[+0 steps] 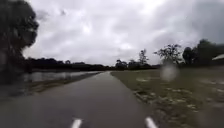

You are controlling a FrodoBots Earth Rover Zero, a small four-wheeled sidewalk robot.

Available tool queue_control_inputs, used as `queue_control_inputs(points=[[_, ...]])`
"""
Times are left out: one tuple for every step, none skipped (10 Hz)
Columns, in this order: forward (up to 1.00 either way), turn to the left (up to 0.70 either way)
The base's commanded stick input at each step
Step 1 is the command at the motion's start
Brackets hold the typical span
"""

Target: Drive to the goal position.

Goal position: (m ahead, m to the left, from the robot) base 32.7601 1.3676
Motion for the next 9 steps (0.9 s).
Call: queue_control_inputs(points=[[0.84, 0.03], [0.84, 0.03], [0.84, 0.03], [0.84, 0.03], [0.84, 0.03], [0.84, 0.03], [0.84, 0.03], [0.84, 0.03], [0.84, 0.03]])
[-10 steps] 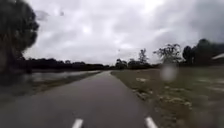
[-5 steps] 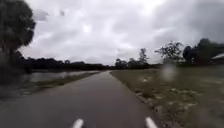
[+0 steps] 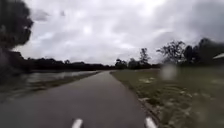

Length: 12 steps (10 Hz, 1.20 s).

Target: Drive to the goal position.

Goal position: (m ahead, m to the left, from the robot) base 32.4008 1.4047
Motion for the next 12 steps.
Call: queue_control_inputs(points=[[0.84, 0.03], [0.84, 0.03], [0.84, 0.03], [0.84, 0.03], [0.84, 0.03], [0.84, 0.03], [0.84, 0.03], [0.84, 0.03], [0.84, 0.03], [0.84, 0.03], [0.84, 0.03], [0.84, 0.03]])
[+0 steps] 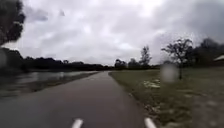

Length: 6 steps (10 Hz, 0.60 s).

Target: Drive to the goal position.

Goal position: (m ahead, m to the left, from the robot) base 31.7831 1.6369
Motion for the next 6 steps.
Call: queue_control_inputs(points=[[0.84, 0.03], [0.84, 0.03], [0.84, 0.03], [0.84, 0.03], [0.84, 0.03], [0.84, 0.03]])
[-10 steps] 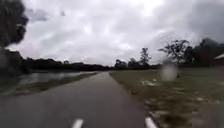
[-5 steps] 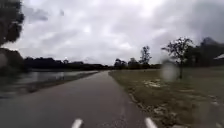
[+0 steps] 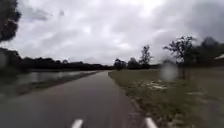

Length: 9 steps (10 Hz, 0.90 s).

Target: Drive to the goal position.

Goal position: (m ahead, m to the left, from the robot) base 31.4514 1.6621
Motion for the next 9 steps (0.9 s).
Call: queue_control_inputs(points=[[0.84, 0.03], [0.84, 0.03], [0.84, 0.03], [0.84, 0.03], [0.84, 0.03], [0.84, 0.03], [0.84, 0.03], [0.84, 0.03], [0.84, 0.03]])
